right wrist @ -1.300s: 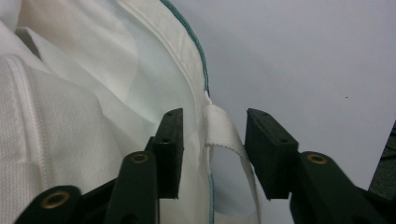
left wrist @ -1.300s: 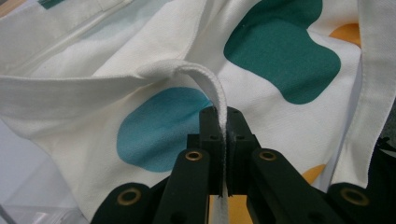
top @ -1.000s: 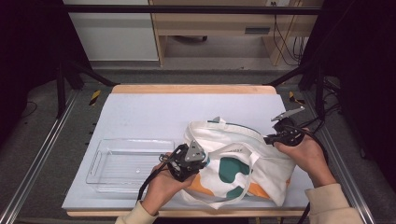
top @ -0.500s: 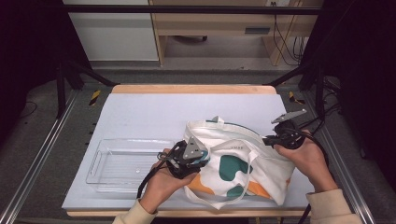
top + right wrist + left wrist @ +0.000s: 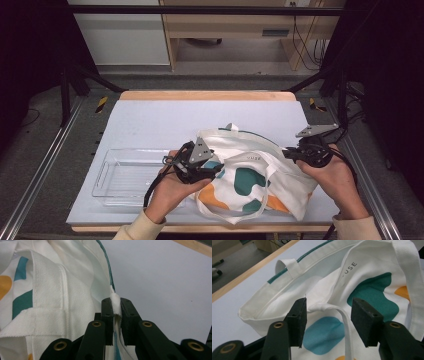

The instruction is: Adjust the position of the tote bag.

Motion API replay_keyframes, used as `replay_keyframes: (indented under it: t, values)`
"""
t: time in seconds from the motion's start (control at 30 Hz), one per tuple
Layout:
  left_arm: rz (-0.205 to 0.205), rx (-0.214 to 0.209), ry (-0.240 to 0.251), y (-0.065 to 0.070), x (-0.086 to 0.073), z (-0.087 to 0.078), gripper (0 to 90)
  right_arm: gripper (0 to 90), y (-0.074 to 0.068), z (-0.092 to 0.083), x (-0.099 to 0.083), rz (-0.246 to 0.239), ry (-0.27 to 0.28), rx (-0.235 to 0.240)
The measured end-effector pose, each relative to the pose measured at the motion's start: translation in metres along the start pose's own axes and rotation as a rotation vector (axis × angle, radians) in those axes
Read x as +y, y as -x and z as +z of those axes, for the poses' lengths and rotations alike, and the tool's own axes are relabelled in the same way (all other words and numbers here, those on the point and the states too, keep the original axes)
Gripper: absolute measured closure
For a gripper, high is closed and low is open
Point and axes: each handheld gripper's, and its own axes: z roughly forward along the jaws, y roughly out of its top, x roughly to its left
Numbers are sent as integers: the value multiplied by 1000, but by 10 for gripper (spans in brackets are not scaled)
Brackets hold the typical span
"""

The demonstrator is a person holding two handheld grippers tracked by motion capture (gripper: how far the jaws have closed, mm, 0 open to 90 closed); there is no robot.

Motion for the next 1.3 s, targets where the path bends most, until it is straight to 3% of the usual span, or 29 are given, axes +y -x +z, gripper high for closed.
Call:
replay_keyframes:
  t: [0.17,0.33,0.47,0.77,0.97,1.3]
  values:
    - [4,-21,20,-2,6,4,418,821,-6,-7,-3,-9,27,7]
    - [34,-67,-6,1,15,17,399,822,-8,-13,-4,-16,48,8]
    - [70,-74,-32,5,21,30,419,822,-11,-18,-6,-10,71,12]
    - [98,-108,-85,12,26,47,643,823,-19,-26,-8,-29,91,12]
    - [65,-109,-94,14,21,47,826,823,-20,-29,-11,-34,102,14]
    - [76,-114,-74,34,8,24,881,823,-23,-34,-22,-35,129,22]
